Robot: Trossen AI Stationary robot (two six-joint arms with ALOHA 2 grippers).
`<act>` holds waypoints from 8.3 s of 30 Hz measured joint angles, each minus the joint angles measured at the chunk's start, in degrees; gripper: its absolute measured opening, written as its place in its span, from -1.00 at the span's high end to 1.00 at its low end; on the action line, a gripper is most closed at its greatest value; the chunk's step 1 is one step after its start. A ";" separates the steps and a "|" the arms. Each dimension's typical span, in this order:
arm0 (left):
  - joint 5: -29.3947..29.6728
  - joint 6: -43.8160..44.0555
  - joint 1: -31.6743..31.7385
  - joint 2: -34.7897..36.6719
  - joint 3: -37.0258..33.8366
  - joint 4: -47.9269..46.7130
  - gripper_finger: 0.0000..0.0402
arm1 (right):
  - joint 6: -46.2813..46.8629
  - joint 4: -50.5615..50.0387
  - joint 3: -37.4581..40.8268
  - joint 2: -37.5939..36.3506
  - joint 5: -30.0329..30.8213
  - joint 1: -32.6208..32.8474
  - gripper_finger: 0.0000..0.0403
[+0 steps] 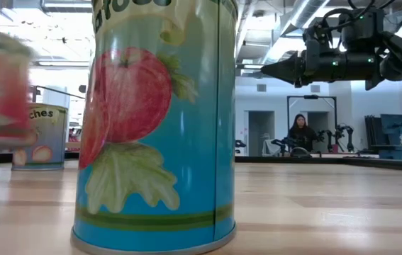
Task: Pick and place cans onto a shelf
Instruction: Align the canned green beans with the other canned green beans on the shelf, then align the canned peaches with the other canned peaches on the shelf
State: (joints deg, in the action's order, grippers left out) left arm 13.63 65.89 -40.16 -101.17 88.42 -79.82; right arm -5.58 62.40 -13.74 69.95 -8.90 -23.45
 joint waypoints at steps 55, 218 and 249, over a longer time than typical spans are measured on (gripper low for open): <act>-2.66 -80.21 55.95 14.76 -15.58 23.38 1.00 | -0.94 -0.62 -0.02 0.00 0.14 0.06 0.96; 3.10 -80.26 56.03 24.47 -20.39 10.85 1.00 | -2.01 -4.05 -0.02 0.02 0.14 0.06 0.94; -1.67 -86.68 65.61 24.16 -20.41 15.88 1.00 | -2.01 -4.10 -0.02 0.02 0.14 0.06 0.94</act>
State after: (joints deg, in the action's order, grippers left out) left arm 11.96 -20.79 25.45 -77.01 68.01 -63.94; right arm -7.60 58.30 -13.76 69.97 -8.75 -23.40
